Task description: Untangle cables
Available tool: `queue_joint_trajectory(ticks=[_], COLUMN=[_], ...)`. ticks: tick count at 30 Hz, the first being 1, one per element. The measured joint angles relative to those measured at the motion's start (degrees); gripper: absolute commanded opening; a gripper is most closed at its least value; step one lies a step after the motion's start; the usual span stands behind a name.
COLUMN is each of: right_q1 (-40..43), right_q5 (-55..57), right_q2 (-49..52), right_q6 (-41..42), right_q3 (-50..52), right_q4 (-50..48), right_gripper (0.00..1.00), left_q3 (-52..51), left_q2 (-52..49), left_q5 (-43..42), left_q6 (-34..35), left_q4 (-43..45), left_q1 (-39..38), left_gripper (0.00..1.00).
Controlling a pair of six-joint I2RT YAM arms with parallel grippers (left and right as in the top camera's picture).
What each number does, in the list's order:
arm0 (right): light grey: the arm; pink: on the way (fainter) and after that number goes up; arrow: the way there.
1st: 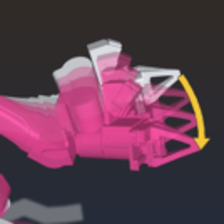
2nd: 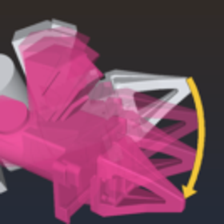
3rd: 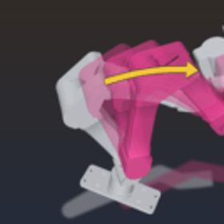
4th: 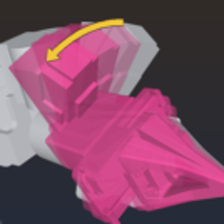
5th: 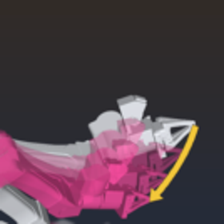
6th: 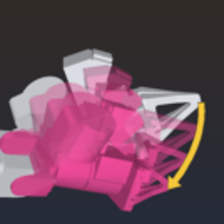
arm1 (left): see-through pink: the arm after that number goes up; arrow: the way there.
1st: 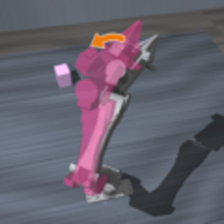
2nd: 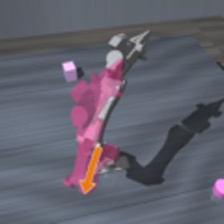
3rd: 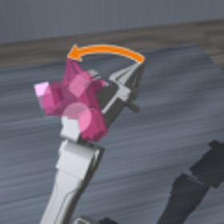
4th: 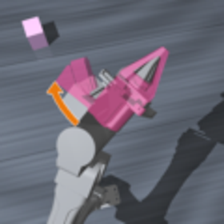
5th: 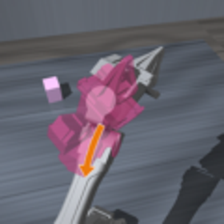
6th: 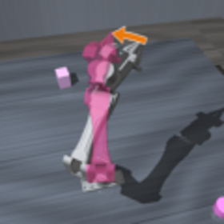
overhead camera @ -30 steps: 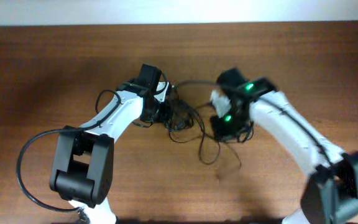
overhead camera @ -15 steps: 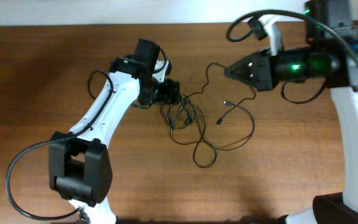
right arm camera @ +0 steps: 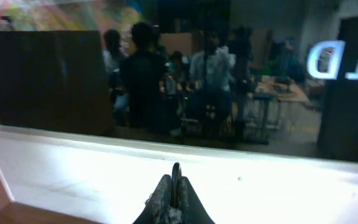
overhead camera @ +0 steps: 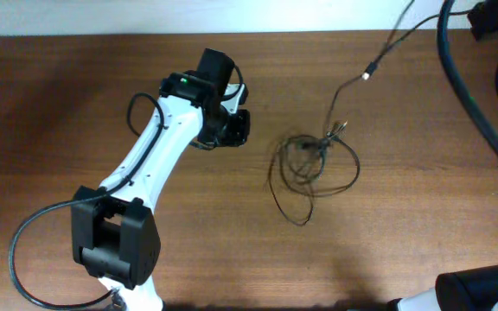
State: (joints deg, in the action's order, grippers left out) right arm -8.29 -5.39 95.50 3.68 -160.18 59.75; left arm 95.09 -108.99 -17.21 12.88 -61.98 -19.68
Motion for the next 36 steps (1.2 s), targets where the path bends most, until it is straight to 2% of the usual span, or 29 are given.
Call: queue_joint_trajectory(ticks=[2,6,8,10,12,13,18,20,22,27,31,33,36], right_q1=[0.81,2.54,3.26,4.59,4.9,4.9,5.16,6.08,9.11,16.57,20.98,21.55,20.0], right_q5=[5.33,8.63,14.73,15.21,13.66,12.98,13.53,14.91,15.02,11.85,7.13,1.86,-4.98], right_q2=[0.2,0.17,0.35,0.33,-0.26,-0.81,0.96,5.16,11.65,17.2,18.29,18.97,19.39], right_q6=[1.16,2.16,2.34,4.0,5.6,6.23,7.08,7.1,7.08,7.39,8.24,8.37,5.14], right_q3=[0.0,0.0,0.11,0.26,0.2,0.13,1.05,3.15,6.56,20.09,35.15,45.55,56.5], right_q4=[-1.55,-2.95,-7.63,-15.47,-18.25,-16.55,19.23,27.71,36.54,36.87,29.59,25.64,18.58], right_gripper=[0.04,0.04,0.04,0.04,0.04,0.04,0.04,0.04,0.04,0.04,0.04,0.1,0.13], left_q3=[0.0,-0.57,-1.46,-1.9,-1.95,-1.95,-2.19,-2.21,-2.21,-2.21,-2.21,-2.23,-2.23], left_q2=[0.0,0.0,0.0,-0.02,-0.02,-0.02,-0.02,-0.02,-0.02,-0.02,-0.02,-0.02,-0.02], left_q5=[-0.17,-0.15,-0.15,-0.17,-0.17,-0.17,-0.2,-0.17,-0.17,-0.17,-0.17,-0.17,-0.17], left_q6=[-0.09,-0.09,-0.09,-0.09,-0.09,-0.09,-0.09,-0.09,-0.09,-0.09,-0.09,-0.09,-0.09], left_q4=[0.02,-0.42,-0.17,-0.31,-0.13,0.07,0.39,0.46,0.42,0.44,0.72,0.94,1.01], left_q1=[-0.28,-0.31,-0.35,-0.46,-0.46,-0.46,-0.57,-0.57,-0.57,-0.57,-0.61,-0.61,-0.61], left_gripper=[0.1,0.1,0.1,0.11,0.13,0.13,0.14,0.14,0.15,0.15,0.15,0.15,0.16])
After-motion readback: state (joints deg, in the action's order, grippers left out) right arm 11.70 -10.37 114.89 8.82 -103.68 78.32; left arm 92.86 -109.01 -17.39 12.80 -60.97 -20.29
